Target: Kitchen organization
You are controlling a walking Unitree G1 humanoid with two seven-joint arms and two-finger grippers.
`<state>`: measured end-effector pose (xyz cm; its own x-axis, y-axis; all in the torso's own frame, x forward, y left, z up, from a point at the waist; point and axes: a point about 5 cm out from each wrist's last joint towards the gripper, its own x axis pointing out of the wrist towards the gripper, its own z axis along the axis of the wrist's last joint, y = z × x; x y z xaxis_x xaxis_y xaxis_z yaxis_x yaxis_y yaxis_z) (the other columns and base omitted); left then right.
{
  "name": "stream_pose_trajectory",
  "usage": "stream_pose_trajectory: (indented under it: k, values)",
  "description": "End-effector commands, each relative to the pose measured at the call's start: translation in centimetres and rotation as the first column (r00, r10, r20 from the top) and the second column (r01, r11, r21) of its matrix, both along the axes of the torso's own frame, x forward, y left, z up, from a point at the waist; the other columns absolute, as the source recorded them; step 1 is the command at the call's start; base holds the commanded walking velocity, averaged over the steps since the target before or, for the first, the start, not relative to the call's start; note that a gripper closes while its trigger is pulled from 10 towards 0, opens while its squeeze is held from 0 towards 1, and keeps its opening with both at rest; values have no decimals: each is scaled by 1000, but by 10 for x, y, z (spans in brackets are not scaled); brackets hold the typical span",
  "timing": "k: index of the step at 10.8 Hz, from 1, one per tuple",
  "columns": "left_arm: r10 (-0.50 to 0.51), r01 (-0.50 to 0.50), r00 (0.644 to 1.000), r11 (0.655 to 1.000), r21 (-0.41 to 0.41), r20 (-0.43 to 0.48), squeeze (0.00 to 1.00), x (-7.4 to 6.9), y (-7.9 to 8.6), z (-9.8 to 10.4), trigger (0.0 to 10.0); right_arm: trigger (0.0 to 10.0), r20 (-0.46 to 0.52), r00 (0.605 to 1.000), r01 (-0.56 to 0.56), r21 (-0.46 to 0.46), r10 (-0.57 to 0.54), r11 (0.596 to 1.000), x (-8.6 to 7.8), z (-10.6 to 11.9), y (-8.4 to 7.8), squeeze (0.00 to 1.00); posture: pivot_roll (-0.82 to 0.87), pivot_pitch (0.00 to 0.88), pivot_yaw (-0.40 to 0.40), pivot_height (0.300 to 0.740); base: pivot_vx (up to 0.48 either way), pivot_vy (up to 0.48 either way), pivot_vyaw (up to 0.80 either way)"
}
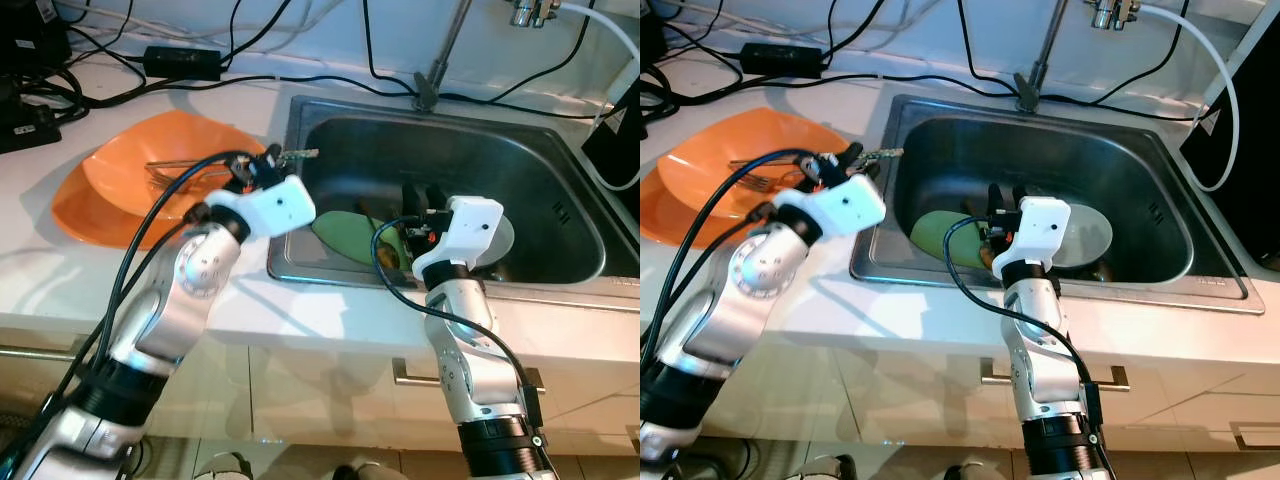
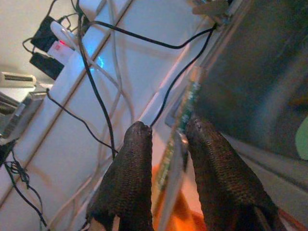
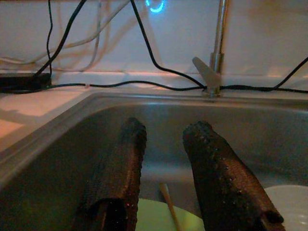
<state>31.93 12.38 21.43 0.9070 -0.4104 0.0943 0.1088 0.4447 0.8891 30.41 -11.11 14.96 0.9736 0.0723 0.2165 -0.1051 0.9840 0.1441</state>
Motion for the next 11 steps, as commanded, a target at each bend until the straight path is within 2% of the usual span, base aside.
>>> stream_pose_trajectory:
  k: [1, 2, 4, 8, 11]
  values:
    - [-3, 3, 1000, 1000, 8, 2, 0, 2, -5, 0, 10000, 10000, 10, 1000, 17, -1, -17, 1000, 1, 2, -3, 0, -28, 60, -118, 740, 0, 0, 0]
    - [9, -9, 1000, 1000, 7, -1, 0, 3, -5, -2, 8510, 10000, 9, 1000, 19, -1, -19, 1000, 1, 2, -4, 0, -29, 65, -118, 740, 0, 0, 0]
    - [15, -15, 1000, 1000, 3, -3, 0, 4, -6, -3, 235, 10000, 7, 1000, 19, -1, -19, 1000, 1, 1, -4, 0, -29, 65, -118, 740, 0, 0, 0]
    - [18, -18, 1000, 1000, 12, 0, 0, 3, -6, -2, 0, 10000, 5, 1000, 17, 0, -17, 1000, 2, 1, -4, 0, -28, 74, -120, 740, 0, 0, 0]
    - [18, -18, 999, 1000, 2, 40, 0, 2, -6, 7, 0, 10000, 0, 1000, 13, 0, -13, 1000, 2, 0, -3, 0, -26, 75, -123, 740, 0, 0, 0]
